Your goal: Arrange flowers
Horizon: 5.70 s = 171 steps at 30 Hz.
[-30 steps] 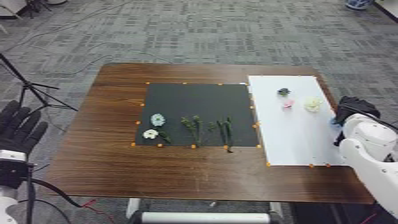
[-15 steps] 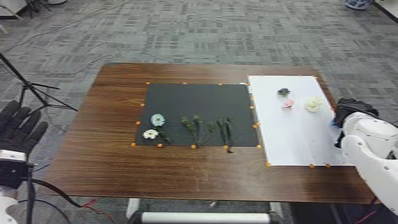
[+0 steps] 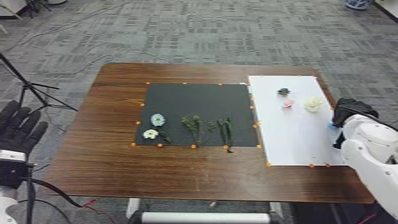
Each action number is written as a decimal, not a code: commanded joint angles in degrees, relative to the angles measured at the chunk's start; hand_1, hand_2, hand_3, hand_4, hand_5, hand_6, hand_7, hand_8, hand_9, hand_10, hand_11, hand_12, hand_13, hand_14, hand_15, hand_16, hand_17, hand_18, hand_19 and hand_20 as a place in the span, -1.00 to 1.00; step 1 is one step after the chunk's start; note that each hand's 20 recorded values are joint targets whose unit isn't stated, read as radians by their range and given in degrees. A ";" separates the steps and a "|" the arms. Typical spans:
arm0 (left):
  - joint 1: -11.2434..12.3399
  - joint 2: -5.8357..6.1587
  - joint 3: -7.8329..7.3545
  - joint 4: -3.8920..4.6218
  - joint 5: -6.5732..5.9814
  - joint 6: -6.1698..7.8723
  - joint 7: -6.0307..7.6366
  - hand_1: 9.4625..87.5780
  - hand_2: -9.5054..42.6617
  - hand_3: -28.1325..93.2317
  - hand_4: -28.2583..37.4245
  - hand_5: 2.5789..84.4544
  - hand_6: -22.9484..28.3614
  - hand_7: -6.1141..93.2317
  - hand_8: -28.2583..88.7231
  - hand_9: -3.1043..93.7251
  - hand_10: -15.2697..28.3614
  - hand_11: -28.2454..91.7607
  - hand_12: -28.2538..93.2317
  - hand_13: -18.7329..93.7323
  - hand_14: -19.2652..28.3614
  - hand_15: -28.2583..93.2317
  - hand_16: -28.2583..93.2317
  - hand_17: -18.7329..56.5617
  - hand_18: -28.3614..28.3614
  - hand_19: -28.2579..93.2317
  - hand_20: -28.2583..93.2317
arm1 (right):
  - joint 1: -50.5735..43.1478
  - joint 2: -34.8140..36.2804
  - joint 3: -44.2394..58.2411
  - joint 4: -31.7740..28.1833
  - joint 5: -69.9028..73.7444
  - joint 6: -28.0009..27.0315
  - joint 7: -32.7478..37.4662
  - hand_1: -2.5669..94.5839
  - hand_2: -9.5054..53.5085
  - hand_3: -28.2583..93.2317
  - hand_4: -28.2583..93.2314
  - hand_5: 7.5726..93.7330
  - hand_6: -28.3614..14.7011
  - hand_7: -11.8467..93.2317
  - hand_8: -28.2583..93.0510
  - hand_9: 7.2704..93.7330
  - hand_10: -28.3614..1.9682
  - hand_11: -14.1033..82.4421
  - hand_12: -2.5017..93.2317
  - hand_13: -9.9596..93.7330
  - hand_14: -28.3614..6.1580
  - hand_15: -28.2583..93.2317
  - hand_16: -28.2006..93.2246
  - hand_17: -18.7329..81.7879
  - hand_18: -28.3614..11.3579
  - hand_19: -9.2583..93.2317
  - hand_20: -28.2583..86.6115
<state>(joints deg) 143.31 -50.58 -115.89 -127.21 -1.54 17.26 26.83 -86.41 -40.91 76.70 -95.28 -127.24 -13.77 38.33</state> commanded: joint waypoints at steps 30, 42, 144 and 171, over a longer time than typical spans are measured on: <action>-1.05 0.60 0.01 0.63 0.31 0.07 -0.94 -0.70 0.16 0.54 -1.00 -0.20 0.17 -0.69 -0.63 -0.30 0.30 -0.32 -0.33 -0.27 0.31 -0.16 -0.59 -0.61 0.37 -0.16 -0.35 | 23.29 -27.62 -30.90 -0.08 0.07 12.02 -18.39 0.34 -1.00 0.60 -1.00 0.62 0.30 -0.13 -0.29 0.84 0.39 -0.28 0.11 0.69 0.30 0.60 0.04 0.18 -0.76 0.90 0.20; -3.14 1.64 1.88 1.10 0.24 0.13 -0.80 -0.70 0.15 0.55 -1.00 -0.20 0.17 -0.69 -0.63 -0.29 0.29 -0.32 -0.34 -0.26 0.28 -0.18 -0.60 -0.60 0.35 -0.18 -0.35 | 27.61 -32.66 -35.29 10.29 -7.52 11.47 -17.80 0.35 -1.00 0.57 -1.00 0.60 0.31 -0.10 -0.33 0.83 0.40 -0.29 0.09 0.68 0.29 0.61 0.04 0.17 -0.74 0.89 0.21; 1.49 -0.81 -1.79 -0.65 -0.22 -0.31 1.04 -0.70 0.12 0.56 -1.00 -0.20 0.17 -0.69 -0.63 -0.28 0.28 -0.31 -0.33 -0.27 0.34 -0.14 -0.58 -0.61 0.38 -0.16 -0.34 | 18.38 -11.12 -21.66 10.25 -9.75 -2.02 -0.39 0.31 -1.00 0.68 -1.00 0.22 0.17 -0.49 -0.71 0.24 -0.05 -0.43 -0.62 0.53 0.29 0.67 0.07 0.10 -0.77 0.88 0.18; -0.77 -0.58 -0.44 0.13 0.24 -0.31 -0.18 -0.70 0.12 0.56 -1.00 -0.20 0.17 -0.69 -0.64 -0.29 0.29 -0.31 -0.33 -0.27 0.35 -0.13 -0.58 -0.62 0.37 -0.16 -0.34 | 16.16 -19.45 -20.80 -6.30 -8.62 7.31 -10.89 0.42 -1.00 0.57 -1.00 0.51 0.28 -0.31 -0.45 0.79 0.37 -0.35 0.01 0.66 0.28 0.72 0.02 0.18 -0.75 0.91 0.20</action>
<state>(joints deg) 143.63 -51.72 -117.58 -127.40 -1.34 17.04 26.90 -73.40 -52.52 58.94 -100.97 -134.42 -6.61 30.37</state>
